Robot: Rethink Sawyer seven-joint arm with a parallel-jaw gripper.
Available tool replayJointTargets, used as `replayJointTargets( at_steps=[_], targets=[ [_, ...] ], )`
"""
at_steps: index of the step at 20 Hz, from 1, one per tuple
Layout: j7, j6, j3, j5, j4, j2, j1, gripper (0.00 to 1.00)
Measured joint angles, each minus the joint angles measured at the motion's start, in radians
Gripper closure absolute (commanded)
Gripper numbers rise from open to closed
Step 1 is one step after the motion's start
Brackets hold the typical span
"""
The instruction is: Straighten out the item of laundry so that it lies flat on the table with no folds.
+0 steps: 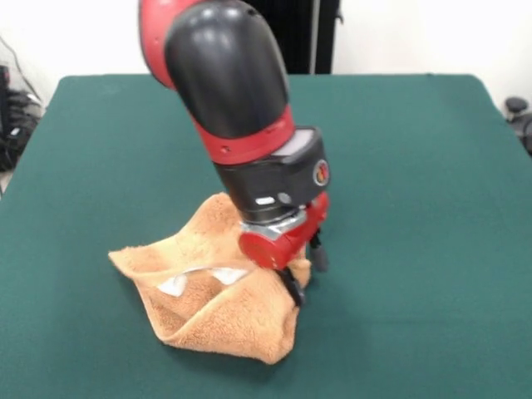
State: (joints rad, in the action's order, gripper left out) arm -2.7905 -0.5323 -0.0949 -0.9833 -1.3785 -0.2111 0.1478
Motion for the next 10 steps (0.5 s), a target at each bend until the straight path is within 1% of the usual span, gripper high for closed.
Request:
replayJointTargets(
  at_steps=[3,6,8,9,10],
  targets=[
    [0.000,-0.070,-0.041,0.100,0.018,0.002,0.007,0.00],
    [0.000,-0.185,-0.086,0.227,0.047,0.002,0.014,0.00],
    [0.000,-0.234,-0.098,0.273,0.057,0.001,0.021,0.00],
    [0.000,-0.298,-0.107,0.329,0.065,-0.002,0.034,0.00],
    [0.000,-0.316,-0.110,0.344,0.065,-0.004,0.039,0.00]
  ],
)
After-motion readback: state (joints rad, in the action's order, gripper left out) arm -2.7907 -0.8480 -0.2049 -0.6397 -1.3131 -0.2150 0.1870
